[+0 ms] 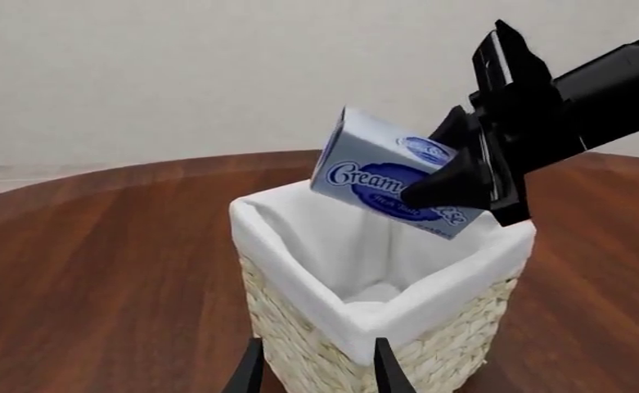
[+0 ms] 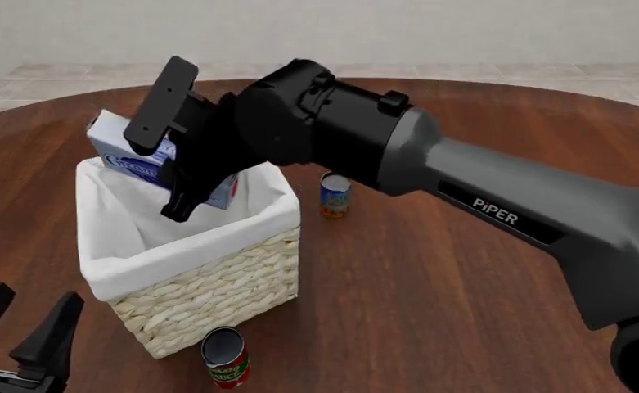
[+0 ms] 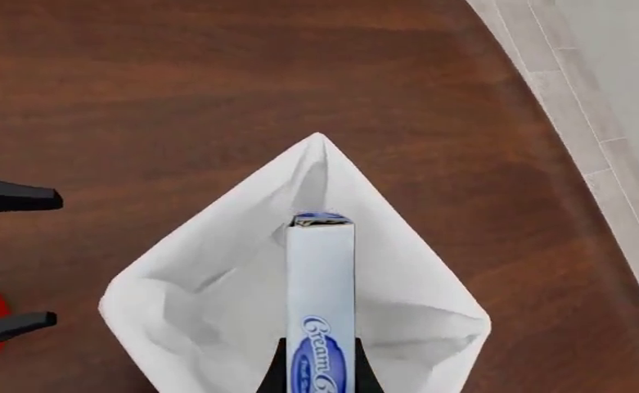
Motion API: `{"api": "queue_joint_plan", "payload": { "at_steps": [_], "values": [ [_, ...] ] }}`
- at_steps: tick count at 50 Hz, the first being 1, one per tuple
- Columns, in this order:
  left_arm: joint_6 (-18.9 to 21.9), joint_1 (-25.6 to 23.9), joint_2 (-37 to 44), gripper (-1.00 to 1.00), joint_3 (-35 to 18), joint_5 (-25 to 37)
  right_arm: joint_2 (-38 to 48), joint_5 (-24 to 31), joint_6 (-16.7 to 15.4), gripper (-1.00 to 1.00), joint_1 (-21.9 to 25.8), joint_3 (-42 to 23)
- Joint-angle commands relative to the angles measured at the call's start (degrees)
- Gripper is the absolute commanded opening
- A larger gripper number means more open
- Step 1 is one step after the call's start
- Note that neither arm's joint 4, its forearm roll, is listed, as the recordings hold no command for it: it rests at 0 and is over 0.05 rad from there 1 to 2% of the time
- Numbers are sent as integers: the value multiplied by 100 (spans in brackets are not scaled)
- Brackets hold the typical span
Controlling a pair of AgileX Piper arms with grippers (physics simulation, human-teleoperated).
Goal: Pick up the cream cheese box, and put it in the basket.
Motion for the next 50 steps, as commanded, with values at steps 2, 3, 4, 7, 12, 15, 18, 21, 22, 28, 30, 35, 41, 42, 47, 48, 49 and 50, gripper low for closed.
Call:
{"api": "queue_joint_plan", "payload": {
  "at_steps": [2, 3, 4, 7, 12, 15, 18, 21, 22, 28, 30, 35, 41, 42, 47, 48, 49, 50],
  "values": [
    [1, -17, 0, 100, 0, 5, 211, 29, -110, -100, -135, -242],
    [-2, -16, 0, 100, 0, 5, 233, 53, -98, -100, -139, -278],
    [-6, -17, 0, 100, 0, 1, 268, 83, -63, -100, -145, -318],
    [1, -19, 0, 100, 0, 2, 342, 150, -7, -100, -154, -395],
    [3, -27, 0, 100, 0, -4, 487, 310, 11, -100, -194, -593],
    [-3, -20, 0, 100, 0, -5, 528, 350, -13, -100, -176, -597],
    [-9, -23, 0, 100, 0, -4, 563, 387, -8, -100, -183, -621],
    [-7, -34, 0, 100, 0, -7, 600, 423, 70, -100, -166, -672],
    [-8, -38, 0, 100, 0, -7, 608, 431, 100, -100, -147, -666],
    [-18, -39, 0, 100, 0, -4, 632, 450, 81, -100, -151, -659],
    [-7, -39, 0, 100, 0, -3, 636, 438, 67, -100, -152, -618],
    [-6, -48, 0, 100, 0, -5, 594, 377, 80, -100, -107, -480],
    [0, -49, 0, 100, 0, -5, 564, 336, 120, -100, -82, -373],
    [-8, -48, 0, 100, 0, -5, 560, 331, 139, -100, -73, -355],
    [-1, -48, 0, 100, 0, -3, 532, 305, 152, -100, -40, -281],
    [0, -50, 0, 100, 0, -3, 529, 294, 151, -100, -33, -267],
    [5, -52, 0, 100, 0, -1, 533, 293, 153, -100, -35, -268],
    [4, -53, 0, 100, 0, 0, 539, 292, 162, -100, -34, -265]
  ]
}}
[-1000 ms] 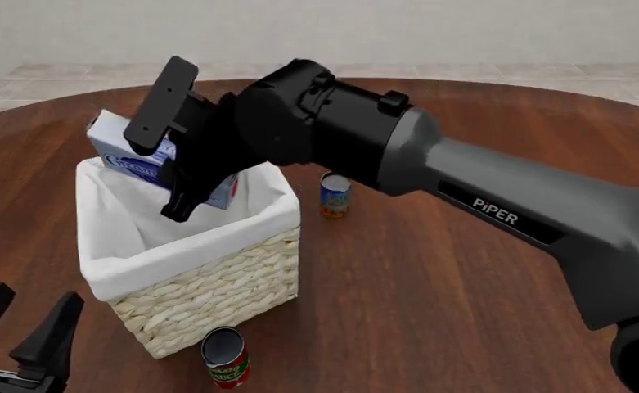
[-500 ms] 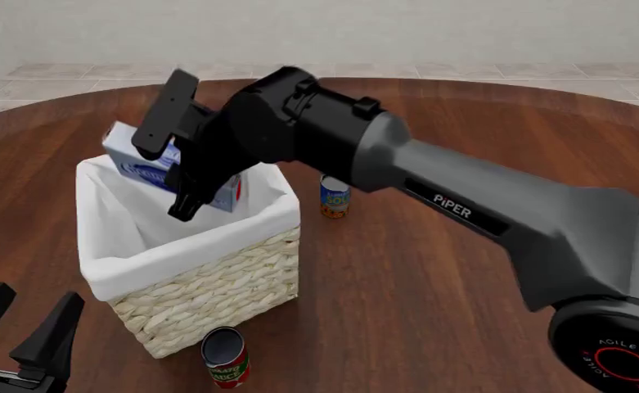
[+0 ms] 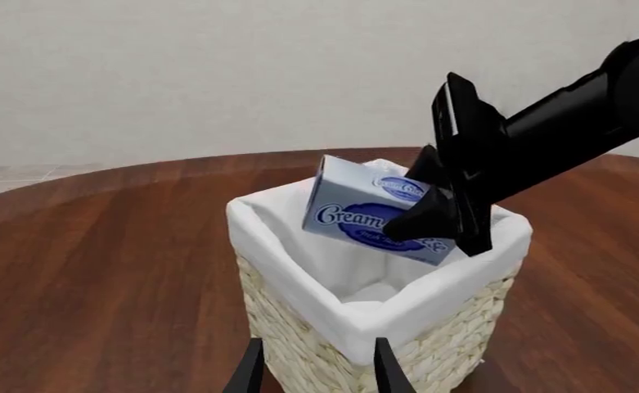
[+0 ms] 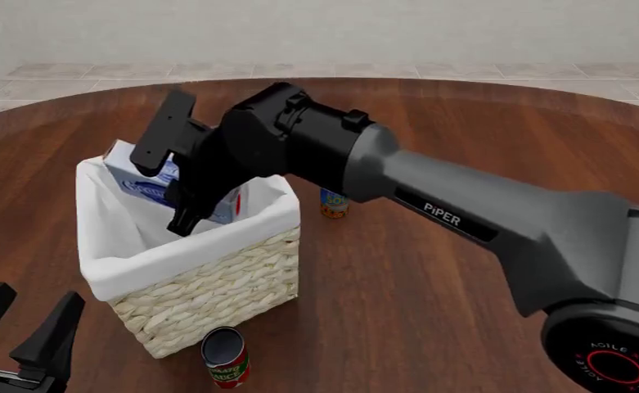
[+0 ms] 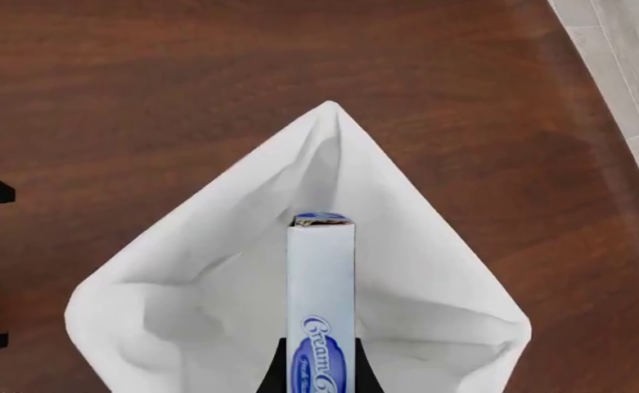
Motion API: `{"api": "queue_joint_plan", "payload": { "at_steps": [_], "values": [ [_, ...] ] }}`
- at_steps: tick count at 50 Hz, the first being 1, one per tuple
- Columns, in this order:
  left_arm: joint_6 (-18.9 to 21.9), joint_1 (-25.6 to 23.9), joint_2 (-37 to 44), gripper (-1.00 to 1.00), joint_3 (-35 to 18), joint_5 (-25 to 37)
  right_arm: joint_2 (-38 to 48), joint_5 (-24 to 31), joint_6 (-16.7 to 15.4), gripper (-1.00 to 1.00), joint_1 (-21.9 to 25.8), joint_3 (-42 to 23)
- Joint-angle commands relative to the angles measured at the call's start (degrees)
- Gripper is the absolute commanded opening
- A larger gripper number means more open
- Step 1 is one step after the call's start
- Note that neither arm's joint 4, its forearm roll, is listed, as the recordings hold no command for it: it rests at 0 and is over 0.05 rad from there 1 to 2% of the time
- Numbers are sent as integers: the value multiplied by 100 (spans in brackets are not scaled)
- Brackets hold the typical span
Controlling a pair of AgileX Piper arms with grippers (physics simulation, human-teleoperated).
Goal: Pick up the cream cheese box, and put it in the basket.
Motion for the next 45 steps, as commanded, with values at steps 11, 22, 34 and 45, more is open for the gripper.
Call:
{"api": "queue_joint_plan", "payload": {
  "at_steps": [11, 22, 34, 45],
  "values": [
    [7, -11, 0, 100, 0, 2, -61, -97, 115, -100, 0, 114],
    [7, -12, 0, 100, 0, 6, -69, -206, 3, 100, -44, 200],
    [-1, -11, 0, 100, 0, 7, -90, -196, -67, 100, -54, 155],
    [-2, -7, 0, 100, 0, 17, -345, -232, -60, 100, -38, 258]
  ]
}}
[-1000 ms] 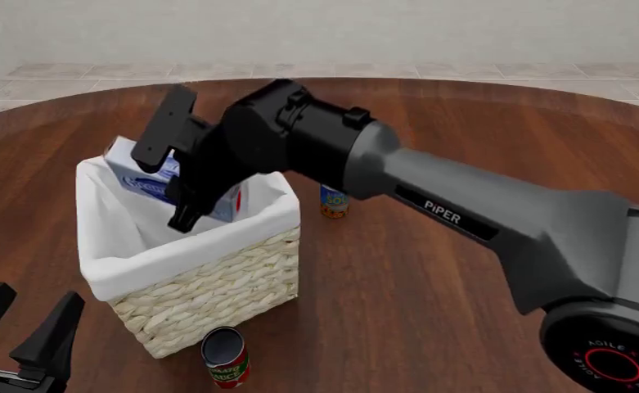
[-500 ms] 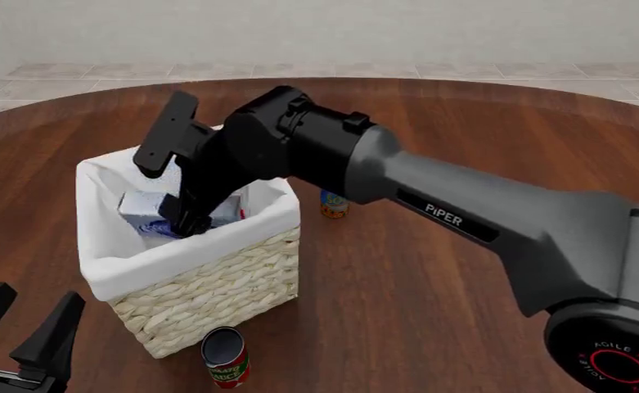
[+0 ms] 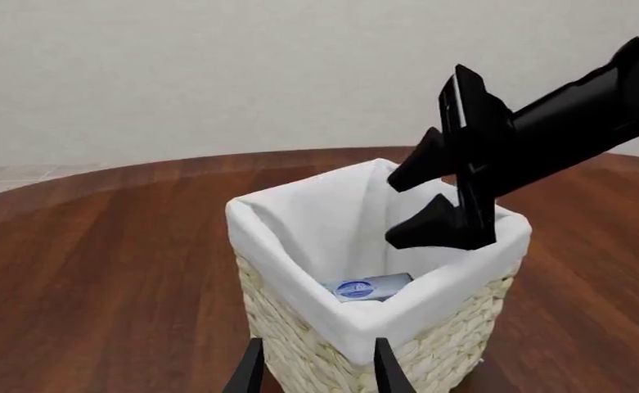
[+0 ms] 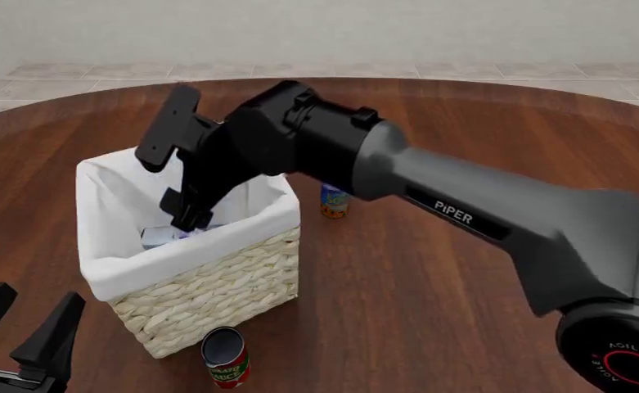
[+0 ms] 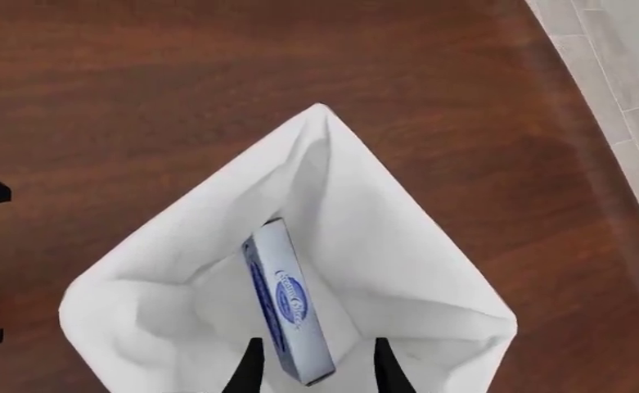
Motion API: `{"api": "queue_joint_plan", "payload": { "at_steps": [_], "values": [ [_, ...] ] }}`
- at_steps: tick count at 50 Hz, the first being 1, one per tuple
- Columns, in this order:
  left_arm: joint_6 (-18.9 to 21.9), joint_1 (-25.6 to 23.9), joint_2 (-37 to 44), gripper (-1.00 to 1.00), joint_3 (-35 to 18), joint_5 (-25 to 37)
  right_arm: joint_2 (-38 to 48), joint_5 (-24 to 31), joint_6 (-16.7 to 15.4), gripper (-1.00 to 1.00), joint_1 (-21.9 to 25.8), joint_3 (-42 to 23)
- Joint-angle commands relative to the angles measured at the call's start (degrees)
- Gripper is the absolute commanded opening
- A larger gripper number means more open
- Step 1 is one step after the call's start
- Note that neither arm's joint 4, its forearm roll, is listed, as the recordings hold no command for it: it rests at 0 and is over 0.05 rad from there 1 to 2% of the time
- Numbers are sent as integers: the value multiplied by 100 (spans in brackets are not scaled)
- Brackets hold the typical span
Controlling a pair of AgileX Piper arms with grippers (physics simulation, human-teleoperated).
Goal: Pick up the cream cheese box, and put it in the basket.
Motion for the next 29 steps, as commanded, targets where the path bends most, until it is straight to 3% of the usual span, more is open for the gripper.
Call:
{"api": "queue_joint_plan", "payload": {
  "at_steps": [1, 16, 29],
  "values": [
    [0, 2, 0, 100, 0, 9, -261, 12, 16, 100, 1, 59],
    [27, -7, 0, 100, 0, 13, -1584, -246, 114, 100, 6, 875],
    [73, -14, 0, 100, 0, 23, -3106, -1017, 160, 100, -18, 2613]
  ]
}}
